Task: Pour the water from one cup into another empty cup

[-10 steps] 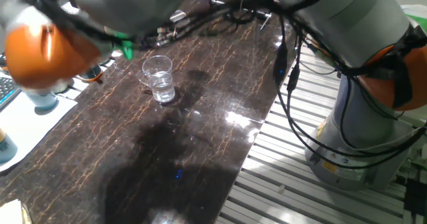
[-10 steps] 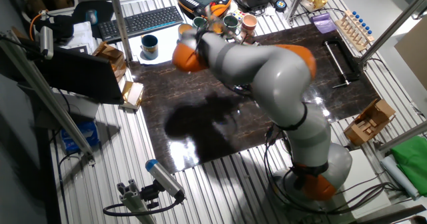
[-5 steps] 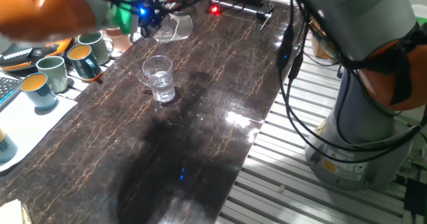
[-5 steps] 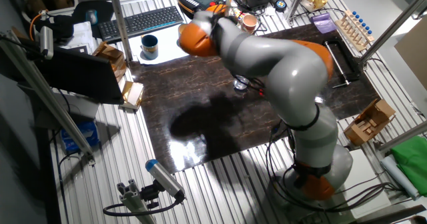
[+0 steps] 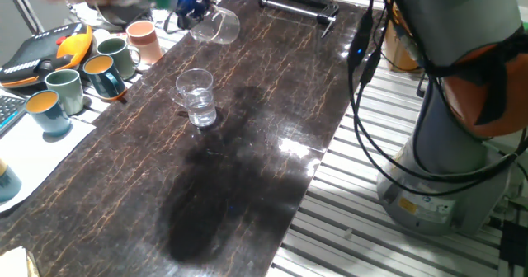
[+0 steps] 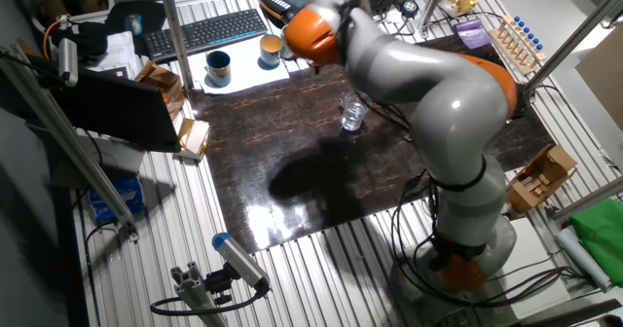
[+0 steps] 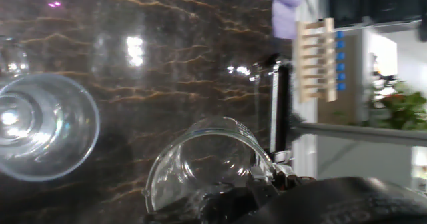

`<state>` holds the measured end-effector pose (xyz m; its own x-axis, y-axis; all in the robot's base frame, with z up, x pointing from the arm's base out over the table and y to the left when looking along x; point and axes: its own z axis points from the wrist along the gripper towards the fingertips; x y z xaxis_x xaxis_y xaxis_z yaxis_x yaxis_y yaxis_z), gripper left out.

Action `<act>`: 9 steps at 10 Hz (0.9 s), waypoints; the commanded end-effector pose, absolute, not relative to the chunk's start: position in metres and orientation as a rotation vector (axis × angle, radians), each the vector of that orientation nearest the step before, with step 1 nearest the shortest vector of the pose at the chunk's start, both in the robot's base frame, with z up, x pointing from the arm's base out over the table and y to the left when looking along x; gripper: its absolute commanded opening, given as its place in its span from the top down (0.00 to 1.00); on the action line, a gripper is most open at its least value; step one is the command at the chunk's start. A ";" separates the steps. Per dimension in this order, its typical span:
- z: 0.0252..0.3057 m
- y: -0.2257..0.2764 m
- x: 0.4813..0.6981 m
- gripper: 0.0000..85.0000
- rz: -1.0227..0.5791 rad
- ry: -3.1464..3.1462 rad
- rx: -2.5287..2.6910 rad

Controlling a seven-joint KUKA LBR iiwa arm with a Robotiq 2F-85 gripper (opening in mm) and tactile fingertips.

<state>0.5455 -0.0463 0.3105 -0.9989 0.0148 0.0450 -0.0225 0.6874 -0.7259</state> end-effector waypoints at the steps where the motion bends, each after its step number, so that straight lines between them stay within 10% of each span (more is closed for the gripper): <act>1: 0.310 -0.043 0.544 0.99 0.514 -3.056 -0.026; 9: 0.285 -0.078 0.554 0.99 0.385 -3.102 0.084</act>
